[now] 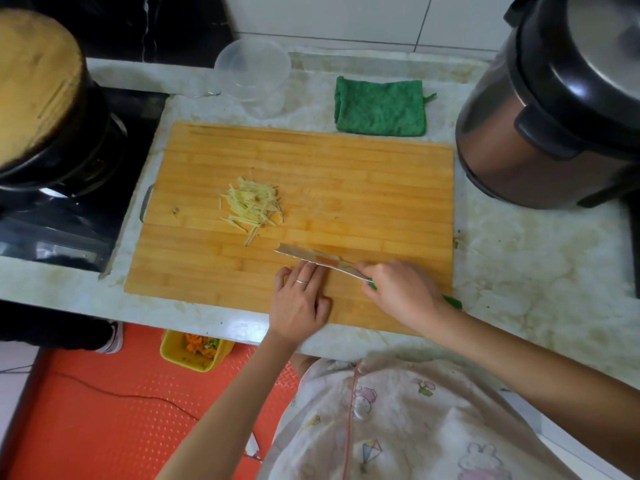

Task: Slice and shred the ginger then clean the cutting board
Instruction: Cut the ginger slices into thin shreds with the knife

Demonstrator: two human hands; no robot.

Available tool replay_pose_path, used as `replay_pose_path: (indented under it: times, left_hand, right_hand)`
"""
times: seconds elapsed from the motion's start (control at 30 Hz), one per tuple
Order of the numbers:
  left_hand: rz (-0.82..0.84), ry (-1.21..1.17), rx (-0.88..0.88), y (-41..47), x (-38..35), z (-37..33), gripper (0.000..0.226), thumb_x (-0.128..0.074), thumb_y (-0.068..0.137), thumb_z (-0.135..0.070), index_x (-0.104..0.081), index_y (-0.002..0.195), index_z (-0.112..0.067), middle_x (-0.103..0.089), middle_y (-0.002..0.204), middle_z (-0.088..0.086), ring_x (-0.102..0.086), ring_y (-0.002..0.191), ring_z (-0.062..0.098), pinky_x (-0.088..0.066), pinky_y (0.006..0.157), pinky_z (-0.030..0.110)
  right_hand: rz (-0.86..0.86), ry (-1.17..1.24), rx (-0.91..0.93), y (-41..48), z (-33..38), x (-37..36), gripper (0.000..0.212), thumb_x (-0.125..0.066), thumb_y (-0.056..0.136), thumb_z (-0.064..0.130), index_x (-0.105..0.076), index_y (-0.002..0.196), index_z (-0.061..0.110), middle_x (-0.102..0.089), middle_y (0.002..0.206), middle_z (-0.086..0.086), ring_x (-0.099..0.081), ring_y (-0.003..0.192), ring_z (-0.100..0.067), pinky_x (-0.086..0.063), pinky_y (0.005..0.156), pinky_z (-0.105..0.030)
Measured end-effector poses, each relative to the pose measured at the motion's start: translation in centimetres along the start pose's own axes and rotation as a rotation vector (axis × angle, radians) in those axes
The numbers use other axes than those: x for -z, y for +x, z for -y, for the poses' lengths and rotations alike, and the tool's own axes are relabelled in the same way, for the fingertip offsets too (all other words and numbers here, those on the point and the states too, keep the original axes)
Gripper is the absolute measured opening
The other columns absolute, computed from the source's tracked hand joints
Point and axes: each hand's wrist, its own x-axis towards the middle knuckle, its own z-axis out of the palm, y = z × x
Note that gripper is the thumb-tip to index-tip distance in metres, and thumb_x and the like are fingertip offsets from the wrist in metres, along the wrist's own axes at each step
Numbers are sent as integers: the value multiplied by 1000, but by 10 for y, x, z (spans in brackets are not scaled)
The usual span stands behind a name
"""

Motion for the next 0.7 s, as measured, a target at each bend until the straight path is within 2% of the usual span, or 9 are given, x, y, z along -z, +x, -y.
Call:
replay_pose_path:
  times: [0.1,0.2,0.4,0.57,0.7]
  left_hand:
    - [19,2,1,0,1,0,47,-44,76,-26,-63,114,-5,-63,110,10,-54,106,27,-35,90,42]
    - [22,2,-5,0,2,-1,49,-44,76,-25,-63,117,-4,-61,115,11,-53,110,27,-35,90,42]
    - [10,-2,7,0,2,-2,48,-44,75,-25,-64,114,-5,-63,107,10,-53,102,26,-35,90,42]
    - [-3,-7,6,-1,2,-3,48,-44,75,-25,-65,113,-4,-63,103,10,-53,99,25,-35,89,41]
    - [-9,-4,-1,1,4,-3,48,-44,75,-24,-65,113,-3,-64,107,11,-51,105,26,-34,90,41]
  right_hand:
    - [-4,-40,-5,6,5,-5,32,-43,97,30,-53,126,25,-69,94,-7,-65,88,-30,-39,61,-32]
    - [-12,-8,12,12,6,-3,33,-44,96,29,-53,128,26,-68,95,-8,-65,88,-31,-44,64,-34]
    - [-6,6,23,-4,-4,3,37,-44,97,29,-52,132,27,-68,88,-7,-65,80,-28,-47,63,-35]
    - [-2,-4,38,-5,-4,4,39,-43,98,28,-49,136,26,-67,86,-6,-64,75,-26,-44,59,-32]
    - [14,1,16,1,-4,2,39,-43,97,26,-50,135,26,-68,88,-7,-64,77,-27,-40,58,-31]
